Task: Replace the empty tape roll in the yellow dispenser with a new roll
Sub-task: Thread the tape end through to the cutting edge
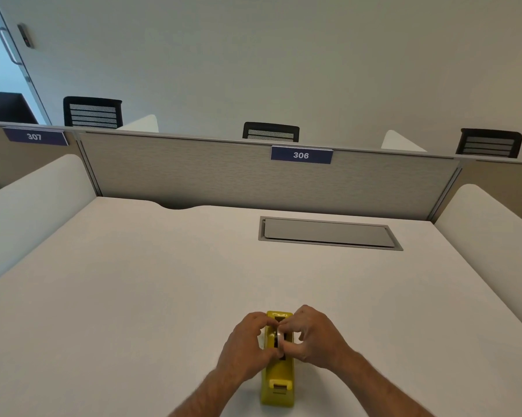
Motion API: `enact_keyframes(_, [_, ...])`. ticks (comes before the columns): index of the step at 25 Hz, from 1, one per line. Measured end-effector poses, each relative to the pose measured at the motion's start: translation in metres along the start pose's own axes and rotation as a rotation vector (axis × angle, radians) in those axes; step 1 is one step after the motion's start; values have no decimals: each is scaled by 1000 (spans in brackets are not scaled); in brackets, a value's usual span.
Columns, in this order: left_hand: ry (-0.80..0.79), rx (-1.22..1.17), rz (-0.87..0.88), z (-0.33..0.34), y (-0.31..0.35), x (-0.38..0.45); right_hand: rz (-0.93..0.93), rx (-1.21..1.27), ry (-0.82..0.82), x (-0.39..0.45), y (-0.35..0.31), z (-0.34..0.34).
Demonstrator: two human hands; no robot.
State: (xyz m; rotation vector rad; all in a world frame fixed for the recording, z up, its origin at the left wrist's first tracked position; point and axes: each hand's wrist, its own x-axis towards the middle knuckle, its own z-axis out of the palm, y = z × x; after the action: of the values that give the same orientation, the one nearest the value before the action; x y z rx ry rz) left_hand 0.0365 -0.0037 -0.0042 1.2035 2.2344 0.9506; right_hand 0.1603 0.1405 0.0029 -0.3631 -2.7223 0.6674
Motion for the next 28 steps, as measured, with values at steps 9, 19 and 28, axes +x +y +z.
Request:
enact_keyframes(9, [-10, 6, 8, 1, 1, 4, 18, 8, -18, 2, 3, -5])
enact_keyframes(19, [-9, -22, 12, 2, 2, 5, 26, 51, -9, 3, 6, -3])
enact_keyframes(28, [0, 16, -24, 4, 3, 5, 2, 65, -7, 4, 8, -4])
